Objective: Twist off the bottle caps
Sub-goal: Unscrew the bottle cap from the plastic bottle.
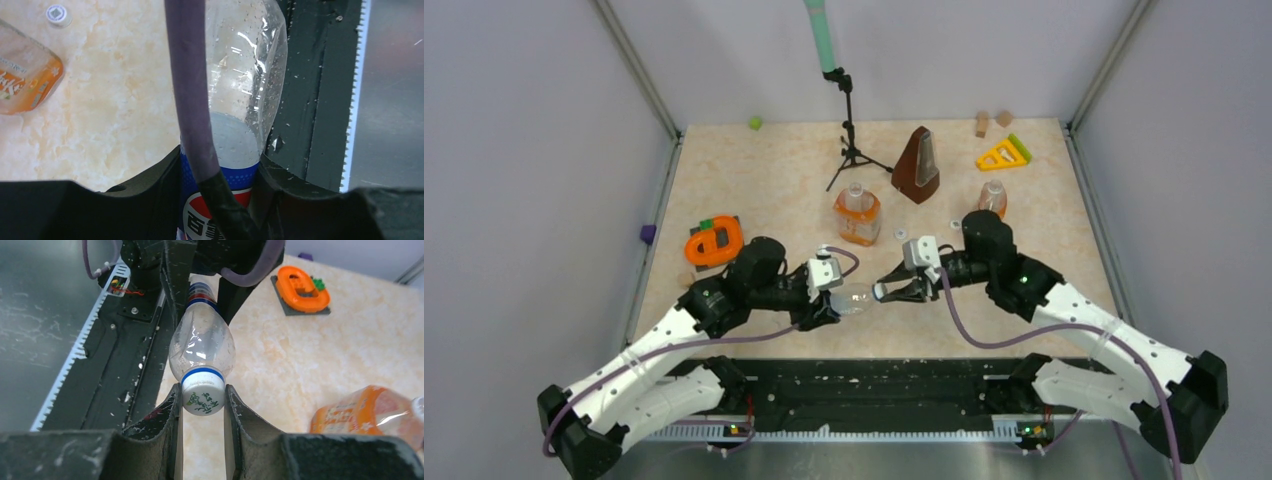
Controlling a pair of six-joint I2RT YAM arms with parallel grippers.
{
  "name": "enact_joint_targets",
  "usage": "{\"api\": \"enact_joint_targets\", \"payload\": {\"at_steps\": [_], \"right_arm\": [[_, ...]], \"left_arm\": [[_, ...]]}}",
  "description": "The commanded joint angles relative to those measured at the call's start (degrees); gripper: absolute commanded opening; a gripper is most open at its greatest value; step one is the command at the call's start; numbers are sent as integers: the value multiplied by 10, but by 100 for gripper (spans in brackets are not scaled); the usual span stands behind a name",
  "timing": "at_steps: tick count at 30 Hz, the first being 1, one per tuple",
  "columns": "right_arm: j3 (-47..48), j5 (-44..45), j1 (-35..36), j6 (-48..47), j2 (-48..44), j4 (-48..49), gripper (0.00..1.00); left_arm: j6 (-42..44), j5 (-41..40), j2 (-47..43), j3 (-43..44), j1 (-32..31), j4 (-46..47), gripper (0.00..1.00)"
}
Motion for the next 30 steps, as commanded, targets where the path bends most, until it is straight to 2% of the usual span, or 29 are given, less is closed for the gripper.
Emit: {"api": "enact_joint_targets", "payload": {"at_steps": [1,8,13,17,19,22,24,27,28,30], "right_arm": [[-11,-53,19,-129,-26,-18,0],[8,-79,19,-221,7,-66,0],[9,-88,18,-256,13,-59,0],[-8,-76,18,-266,2,-36,0],[-25,-64,19,-250,-7,9,0],[-56,-61,18,-224,-25,68,0],[-84,-60,18,-183,-41,130,7],[-145,-45,18,-97,-81,235,41],[-165,-30,18,-52,-93,281,50],[-195,-2,18,14,-120,345,52]], "left_arm": [[-13,97,-1,47,2,64,0],[2,183,9,60,11,49,0],[21,235,19,72,18,23,0],[18,234,18,70,20,21,0],[16,234,15,68,21,24,0],[-1,179,13,61,21,42,0],[7,101,8,51,20,48,0],[7,10,-17,30,19,71,0],[9,-12,-28,19,17,84,0],[27,-54,-53,-6,9,106,0]]}}
